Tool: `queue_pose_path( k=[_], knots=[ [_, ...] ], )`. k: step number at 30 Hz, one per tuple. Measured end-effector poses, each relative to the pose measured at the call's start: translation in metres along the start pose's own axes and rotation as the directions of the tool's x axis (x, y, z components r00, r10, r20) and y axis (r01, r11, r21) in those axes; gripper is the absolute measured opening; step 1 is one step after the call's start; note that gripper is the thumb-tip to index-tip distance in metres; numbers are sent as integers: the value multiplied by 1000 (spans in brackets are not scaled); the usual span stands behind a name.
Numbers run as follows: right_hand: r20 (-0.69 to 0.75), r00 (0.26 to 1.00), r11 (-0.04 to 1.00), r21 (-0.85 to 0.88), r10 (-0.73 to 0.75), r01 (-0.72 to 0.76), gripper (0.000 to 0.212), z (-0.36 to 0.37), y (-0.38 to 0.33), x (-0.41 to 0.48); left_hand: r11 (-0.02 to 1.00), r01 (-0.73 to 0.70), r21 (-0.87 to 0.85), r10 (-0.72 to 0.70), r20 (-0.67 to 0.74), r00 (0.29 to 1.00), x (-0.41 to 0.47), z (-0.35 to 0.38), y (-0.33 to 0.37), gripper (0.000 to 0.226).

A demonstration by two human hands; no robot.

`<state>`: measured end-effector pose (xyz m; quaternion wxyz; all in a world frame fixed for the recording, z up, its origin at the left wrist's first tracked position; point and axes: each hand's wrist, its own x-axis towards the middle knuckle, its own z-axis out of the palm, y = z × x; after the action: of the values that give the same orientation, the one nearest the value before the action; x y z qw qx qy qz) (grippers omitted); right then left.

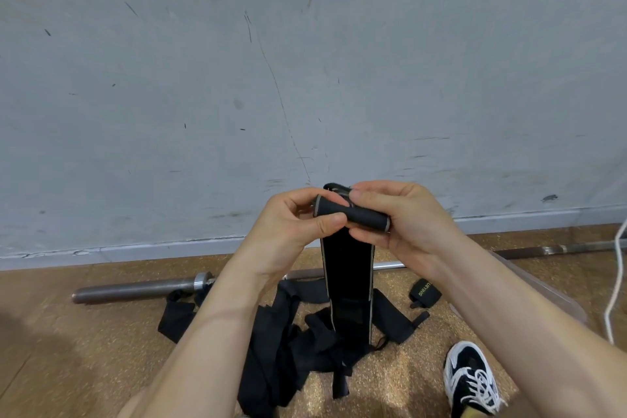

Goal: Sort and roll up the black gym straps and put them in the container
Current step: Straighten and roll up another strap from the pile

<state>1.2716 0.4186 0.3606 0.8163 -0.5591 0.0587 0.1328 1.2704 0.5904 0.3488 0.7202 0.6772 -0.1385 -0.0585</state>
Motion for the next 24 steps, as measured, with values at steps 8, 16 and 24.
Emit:
queue_pose_path(
  k=[8,16,24],
  knots=[
    [-66,972,961,-179,-224,210,21,3,0,2,989,56,-136,-82,-193,978,-2,22,-2,9],
    [-27,983,960,-221,-184,174,18,0,-1,2,993,63,-102,-97,-378,921,-2,34,-6,21],
    [132,968,916,-315,-216,247,29,7,7,-3,991,92,-98,-129,-490,862,3,28,-3,13]
  ],
)
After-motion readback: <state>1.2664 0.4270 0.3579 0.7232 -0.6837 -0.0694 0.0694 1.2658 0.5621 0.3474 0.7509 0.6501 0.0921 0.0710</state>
